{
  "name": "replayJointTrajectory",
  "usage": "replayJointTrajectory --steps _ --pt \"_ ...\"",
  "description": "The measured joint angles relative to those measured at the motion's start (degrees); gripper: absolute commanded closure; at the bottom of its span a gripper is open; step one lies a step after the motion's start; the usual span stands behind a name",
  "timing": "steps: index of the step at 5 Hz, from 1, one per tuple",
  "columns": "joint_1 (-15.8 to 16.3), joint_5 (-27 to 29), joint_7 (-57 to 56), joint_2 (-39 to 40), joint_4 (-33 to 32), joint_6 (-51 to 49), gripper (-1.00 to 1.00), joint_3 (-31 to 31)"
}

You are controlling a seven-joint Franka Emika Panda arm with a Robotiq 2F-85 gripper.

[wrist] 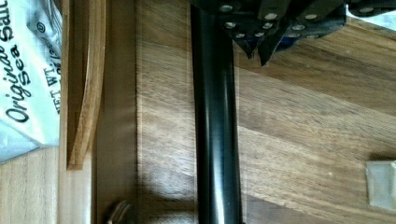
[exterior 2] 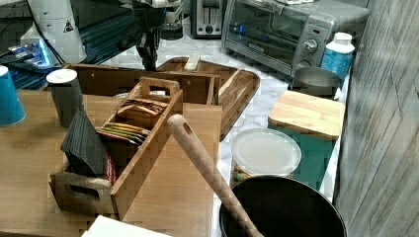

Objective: Close the drawer.

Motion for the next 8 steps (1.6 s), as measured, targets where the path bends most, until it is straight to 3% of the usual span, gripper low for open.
replayJointTrajectory --steps 2,3,4,5,6,8 --pt "-0.36 -0.53 -3.36 6.11 1.79 3.75 1.0 -1.56" --pt "-0.56 -5.37 -3.36 6.72 4.7 -1.12 1.0 -3.08" --pt "-1.78 -5.96 -11.92 7.87 8.62 -4.76 1.0 -4.9" --pt "-2.64 3.56 -26.8 11.31 13.09 -6.01 1.0 -8.04" --pt "-4.12 7.36 -35.7 15.55 18.02 -6.85 1.0 -10.69" --pt "-4.93 6.38 -36.09 17.83 22.16 -9.54 1.0 -11.6"
